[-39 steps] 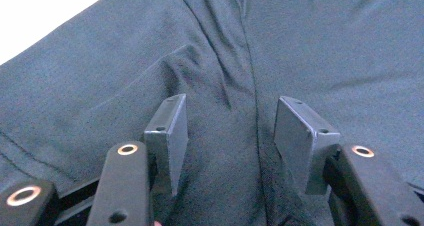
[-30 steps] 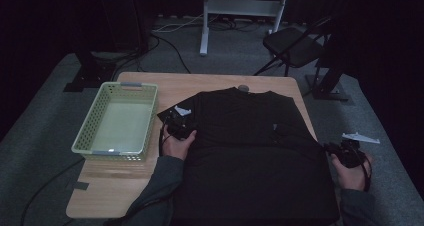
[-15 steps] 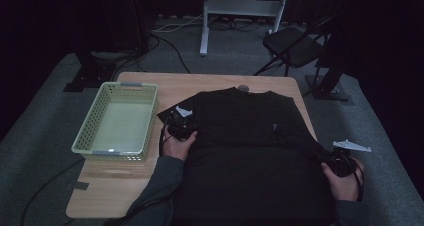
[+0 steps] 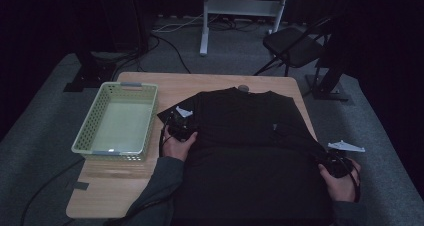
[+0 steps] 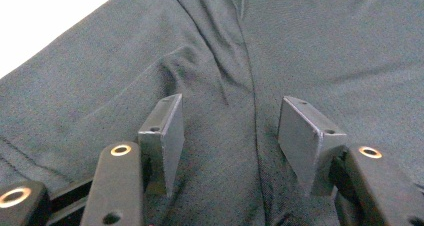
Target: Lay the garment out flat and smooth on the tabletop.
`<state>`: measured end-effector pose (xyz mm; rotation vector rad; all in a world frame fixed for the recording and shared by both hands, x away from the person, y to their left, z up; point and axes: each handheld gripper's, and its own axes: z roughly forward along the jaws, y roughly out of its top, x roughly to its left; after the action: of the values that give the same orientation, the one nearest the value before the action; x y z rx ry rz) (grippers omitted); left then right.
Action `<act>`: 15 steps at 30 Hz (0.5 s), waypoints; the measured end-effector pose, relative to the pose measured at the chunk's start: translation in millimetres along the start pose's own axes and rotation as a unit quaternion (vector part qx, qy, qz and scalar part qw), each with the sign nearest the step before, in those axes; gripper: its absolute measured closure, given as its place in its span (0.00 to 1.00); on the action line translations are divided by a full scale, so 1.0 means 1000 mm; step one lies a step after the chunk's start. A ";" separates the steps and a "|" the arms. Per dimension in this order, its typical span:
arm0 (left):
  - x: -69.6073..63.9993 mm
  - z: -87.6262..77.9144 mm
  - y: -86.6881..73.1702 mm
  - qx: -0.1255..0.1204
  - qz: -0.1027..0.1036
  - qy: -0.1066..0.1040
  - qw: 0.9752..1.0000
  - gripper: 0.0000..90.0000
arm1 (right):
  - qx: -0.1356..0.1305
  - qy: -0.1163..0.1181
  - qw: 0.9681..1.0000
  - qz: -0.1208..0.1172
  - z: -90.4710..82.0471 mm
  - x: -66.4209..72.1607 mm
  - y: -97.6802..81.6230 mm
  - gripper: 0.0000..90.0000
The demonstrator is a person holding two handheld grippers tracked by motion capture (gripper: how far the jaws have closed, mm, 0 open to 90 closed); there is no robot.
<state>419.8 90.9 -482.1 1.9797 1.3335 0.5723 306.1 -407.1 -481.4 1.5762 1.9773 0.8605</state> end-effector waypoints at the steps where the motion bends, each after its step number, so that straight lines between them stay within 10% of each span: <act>1: 0.000 0.000 0.000 0.000 -0.001 -0.001 1.000 0.50 | 0.002 -0.001 1.000 0.000 -0.001 -0.001 0.000 0.84; 15: 0.001 0.000 0.000 0.000 -0.003 -0.003 1.000 0.50 | 0.008 -0.075 0.997 0.013 -0.010 -0.038 0.006 0.89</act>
<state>419.8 91.9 -482.0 1.9746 1.3367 0.5639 311.9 -444.7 -471.5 1.6299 1.8653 0.7163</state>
